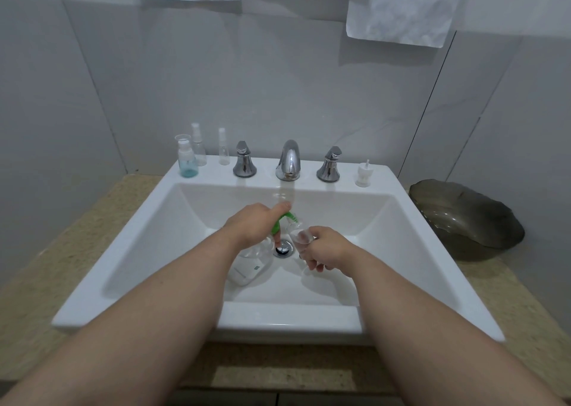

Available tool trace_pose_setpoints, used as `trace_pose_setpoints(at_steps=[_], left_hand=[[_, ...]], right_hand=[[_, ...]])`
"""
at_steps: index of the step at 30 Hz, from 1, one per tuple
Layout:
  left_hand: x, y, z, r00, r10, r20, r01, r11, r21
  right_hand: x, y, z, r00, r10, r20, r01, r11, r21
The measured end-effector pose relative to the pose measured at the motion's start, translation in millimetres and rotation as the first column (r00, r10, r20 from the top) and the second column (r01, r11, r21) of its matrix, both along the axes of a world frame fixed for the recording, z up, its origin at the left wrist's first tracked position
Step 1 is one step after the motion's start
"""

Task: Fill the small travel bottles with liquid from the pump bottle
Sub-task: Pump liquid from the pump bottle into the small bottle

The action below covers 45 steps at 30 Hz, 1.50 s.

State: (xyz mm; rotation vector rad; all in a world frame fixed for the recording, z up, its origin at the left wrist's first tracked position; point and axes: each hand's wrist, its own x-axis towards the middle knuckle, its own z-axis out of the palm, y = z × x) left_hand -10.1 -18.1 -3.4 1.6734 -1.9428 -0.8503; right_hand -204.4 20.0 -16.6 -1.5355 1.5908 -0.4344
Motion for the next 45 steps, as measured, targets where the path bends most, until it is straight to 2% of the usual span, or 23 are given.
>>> trace_pose_setpoints(at_steps=[11,26,38,45], left_hand=[[-0.4,-4.9,-3.0,1.000,-0.028,0.004,0.028,0.999,0.016],[2.6,1.0,0.9,1.000,0.000,-0.014,0.000,1.000,-0.008],[0.6,0.8,0.5,1.000,-0.008,-0.003,0.008,1.000,-0.007],[-1.1,-0.3,-1.0,1.000,-0.010,-0.004,0.010,1.000,-0.010]], right_hand=[[0.8,-1.9,-1.8,1.000,0.002,-0.026,-0.002,1.000,0.003],[0.6,-1.4,0.3,0.999,-0.020,0.039,0.019,0.999,0.043],[0.8,0.4,1.8,0.999,0.014,0.045,-0.015,1.000,0.016],[0.1,-0.5,2.4,0.997,-0.019,0.068,0.018,1.000,0.015]])
